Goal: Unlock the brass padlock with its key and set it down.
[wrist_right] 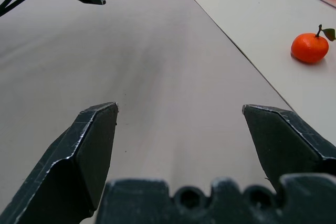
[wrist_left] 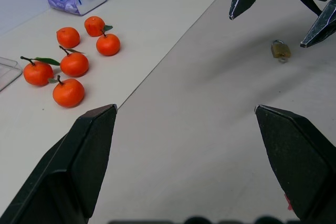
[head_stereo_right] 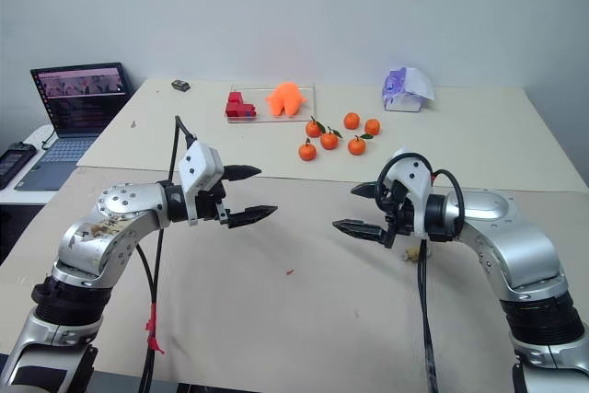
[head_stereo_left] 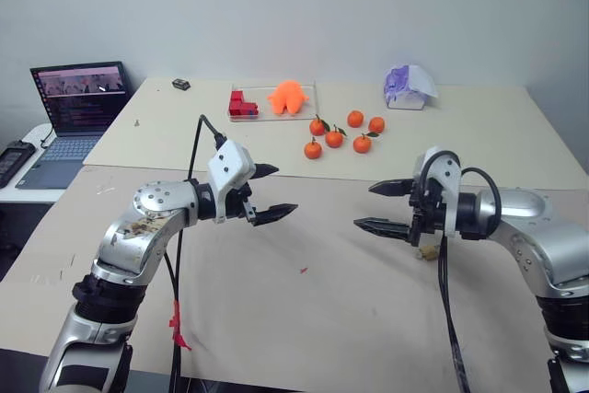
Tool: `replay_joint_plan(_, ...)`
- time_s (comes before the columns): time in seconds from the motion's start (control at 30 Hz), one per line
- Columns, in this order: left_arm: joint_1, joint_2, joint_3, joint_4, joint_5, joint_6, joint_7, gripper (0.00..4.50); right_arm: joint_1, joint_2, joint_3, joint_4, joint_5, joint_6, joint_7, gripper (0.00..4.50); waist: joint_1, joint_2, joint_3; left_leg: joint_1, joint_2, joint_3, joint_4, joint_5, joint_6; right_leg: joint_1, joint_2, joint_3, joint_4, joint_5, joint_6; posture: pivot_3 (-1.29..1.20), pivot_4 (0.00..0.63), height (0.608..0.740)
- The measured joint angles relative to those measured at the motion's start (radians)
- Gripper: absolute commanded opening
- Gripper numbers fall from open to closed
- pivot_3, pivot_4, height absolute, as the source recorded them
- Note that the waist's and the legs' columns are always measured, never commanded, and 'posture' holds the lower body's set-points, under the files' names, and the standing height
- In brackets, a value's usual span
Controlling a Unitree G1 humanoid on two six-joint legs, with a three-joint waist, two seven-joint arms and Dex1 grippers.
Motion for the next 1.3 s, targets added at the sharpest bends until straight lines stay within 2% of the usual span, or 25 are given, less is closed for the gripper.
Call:
replay_joint_plan(0.2, -0.069, -0.012, -0.05, 0.076, 0.021, 0.0, -0.024, 4.49, 0.077, -0.056, -0.014, -0.062, -0.008, -0.003, -0.002, 4.5, 0.014, 0.0, 0.0, -0.001, -0.001, -0.001, 0.0, 0.0, 0.0, 0.0, 0.0, -0.001, 0.0, 0.0, 0.0, 0.0, 0.15, 0.723)
replay_joint_plan(0.27, -0.091, -0.022, -0.081, 0.09, 0.038, -0.001, -0.038, 4.49, 0.129, -0.096, -0.009, -0.064, -0.063, -0.072, 0.014, 4.5, 0.02, 0.001, -0.001, -0.001, -0.001, -0.001, 0.001, 0.0, 0.0, 0.0, 0.0, 0.0, -0.001, 0.0, 0.0, 0.0, 0.15, 0.723)
replay_joint_plan(0.43, -0.108, -0.042, -0.121, 0.116, 0.048, -0.004, -0.071, 4.49, 0.225, -0.132, -0.008, 0.154, -0.182, -0.305, 0.088, 4.5, 0.022, 0.001, -0.001, -0.001, -0.001, -0.001, 0.002, 0.0, 0.001, 0.0, 0.0, 0.0, 0.0, 0.0, 0.0, 0.0, 0.15, 0.723)
replay_joint_plan(0.7, -0.113, -0.049, -0.132, 0.14, 0.082, -0.025, -0.084, 4.49, 0.226, -0.123, -0.02, 0.338, -0.208, -0.473, 0.177, 4.5, 0.019, 0.002, -0.001, 0.001, -0.001, -0.001, 0.002, 0.002, 0.003, 0.002, 0.0, 0.0, 0.001, 0.0, -0.001, 0.0, 0.15, 0.723)
replay_joint_plan(1.3, -0.113, -0.024, -0.132, 0.139, 0.095, -0.004, -0.088, 4.49, 0.2, -0.122, -0.017, 0.612, -0.262, -0.605, 0.269, 4.5, 0.022, 0.003, -0.002, 0.002, -0.001, -0.001, 0.005, 0.002, 0.004, 0.006, 0.0, 0.0, 0.001, 0.0, -0.001, 0.0, 0.15, 0.723)
